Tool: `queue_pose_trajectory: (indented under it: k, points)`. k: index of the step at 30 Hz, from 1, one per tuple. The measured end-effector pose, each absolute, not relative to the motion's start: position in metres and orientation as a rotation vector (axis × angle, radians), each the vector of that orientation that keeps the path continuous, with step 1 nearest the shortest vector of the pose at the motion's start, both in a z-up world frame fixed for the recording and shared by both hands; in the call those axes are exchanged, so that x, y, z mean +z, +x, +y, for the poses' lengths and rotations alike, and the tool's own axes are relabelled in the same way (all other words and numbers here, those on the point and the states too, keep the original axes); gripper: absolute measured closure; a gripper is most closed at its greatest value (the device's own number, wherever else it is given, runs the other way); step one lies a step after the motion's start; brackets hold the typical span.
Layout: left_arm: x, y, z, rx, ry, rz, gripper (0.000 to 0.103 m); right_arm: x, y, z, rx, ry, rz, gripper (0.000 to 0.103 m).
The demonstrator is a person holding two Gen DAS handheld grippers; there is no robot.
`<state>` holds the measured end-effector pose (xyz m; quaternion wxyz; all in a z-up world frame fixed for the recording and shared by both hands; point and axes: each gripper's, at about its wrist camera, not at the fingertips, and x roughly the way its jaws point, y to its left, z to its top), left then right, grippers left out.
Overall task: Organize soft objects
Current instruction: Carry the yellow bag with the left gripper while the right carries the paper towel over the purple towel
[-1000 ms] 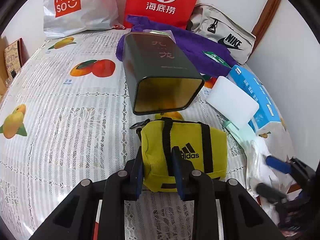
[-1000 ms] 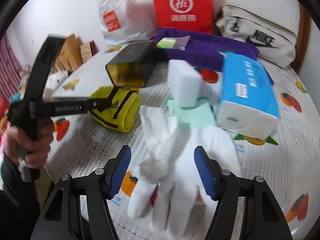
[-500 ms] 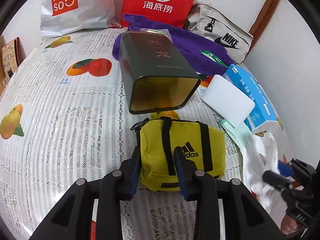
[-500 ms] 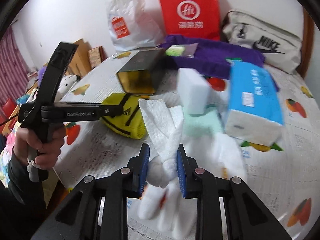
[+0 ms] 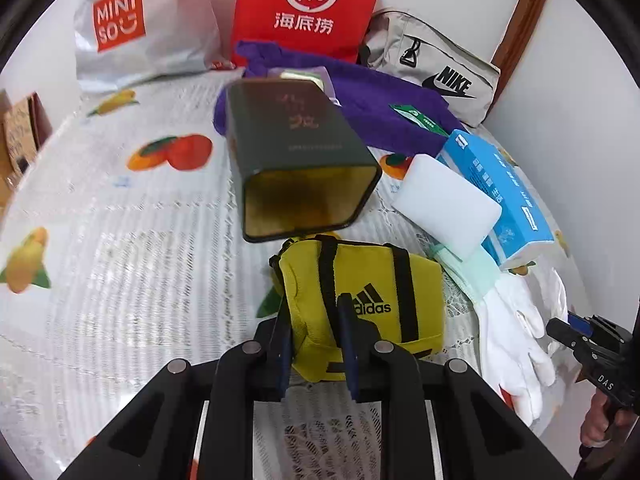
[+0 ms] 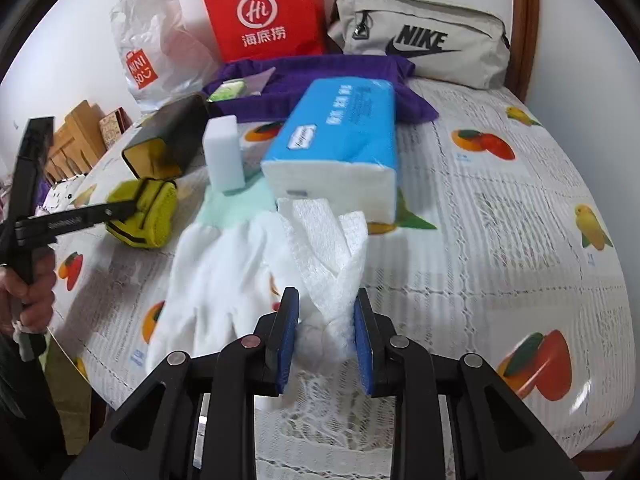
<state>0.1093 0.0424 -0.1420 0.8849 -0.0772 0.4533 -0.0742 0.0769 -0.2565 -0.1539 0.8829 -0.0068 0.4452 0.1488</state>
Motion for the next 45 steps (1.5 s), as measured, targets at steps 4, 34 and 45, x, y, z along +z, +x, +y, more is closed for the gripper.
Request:
queue_pose_trajectory:
  k: [4,34,45]
  points:
    - [-0.13,0.103,0.046,-0.17,-0.201,0.933,0.085,-0.153,0.077,-0.26,0.307,-0.01,0.933,0.076]
    - [-0.045,0.134,0.052,-0.16,-0.227,0.837,0.089,-0.051,0.126,-0.256,0.361,-0.02,0.823,0.076]
    - [-0.023,0.183,0.046,-0.167,-0.211,0.817,0.089,-0.026,0.185,-0.248,0.357,-0.021,0.803,0.076]
